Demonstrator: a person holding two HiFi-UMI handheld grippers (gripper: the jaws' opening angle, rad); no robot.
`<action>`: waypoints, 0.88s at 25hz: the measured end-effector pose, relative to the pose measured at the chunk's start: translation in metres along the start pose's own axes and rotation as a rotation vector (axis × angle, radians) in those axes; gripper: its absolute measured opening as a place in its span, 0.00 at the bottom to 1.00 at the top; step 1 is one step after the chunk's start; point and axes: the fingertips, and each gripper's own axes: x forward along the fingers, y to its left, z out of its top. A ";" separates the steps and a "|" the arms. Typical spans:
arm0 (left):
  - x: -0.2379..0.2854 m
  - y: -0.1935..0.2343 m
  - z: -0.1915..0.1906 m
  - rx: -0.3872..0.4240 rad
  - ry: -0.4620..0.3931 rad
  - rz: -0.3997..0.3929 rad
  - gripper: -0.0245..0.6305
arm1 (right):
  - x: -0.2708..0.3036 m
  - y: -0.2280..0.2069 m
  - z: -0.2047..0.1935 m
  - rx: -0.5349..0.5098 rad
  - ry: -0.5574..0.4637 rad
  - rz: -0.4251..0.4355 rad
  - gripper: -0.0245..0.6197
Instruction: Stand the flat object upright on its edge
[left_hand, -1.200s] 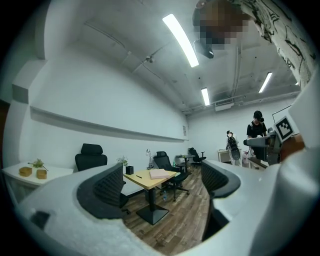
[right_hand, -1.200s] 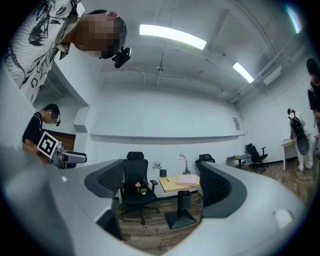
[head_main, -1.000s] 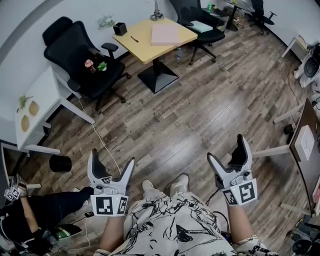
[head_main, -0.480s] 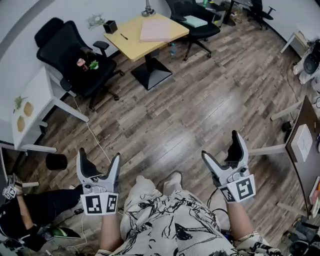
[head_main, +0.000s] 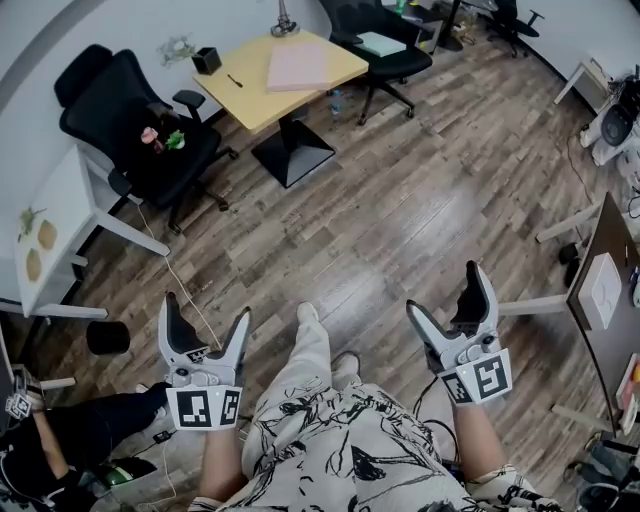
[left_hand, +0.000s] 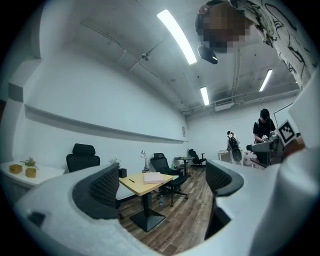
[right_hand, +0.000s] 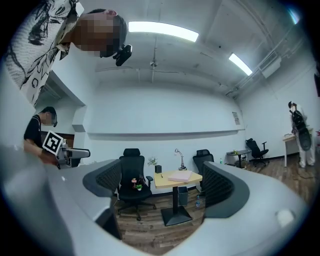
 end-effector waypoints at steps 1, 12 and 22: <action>0.010 0.002 0.000 -0.006 -0.008 -0.010 0.85 | 0.007 -0.003 0.001 -0.003 -0.002 -0.005 0.82; 0.132 0.044 0.009 -0.009 -0.053 -0.090 0.88 | 0.111 -0.035 0.015 -0.021 -0.025 -0.045 0.82; 0.213 0.100 0.000 -0.030 -0.033 -0.115 0.88 | 0.197 -0.053 0.014 -0.036 -0.016 -0.103 0.82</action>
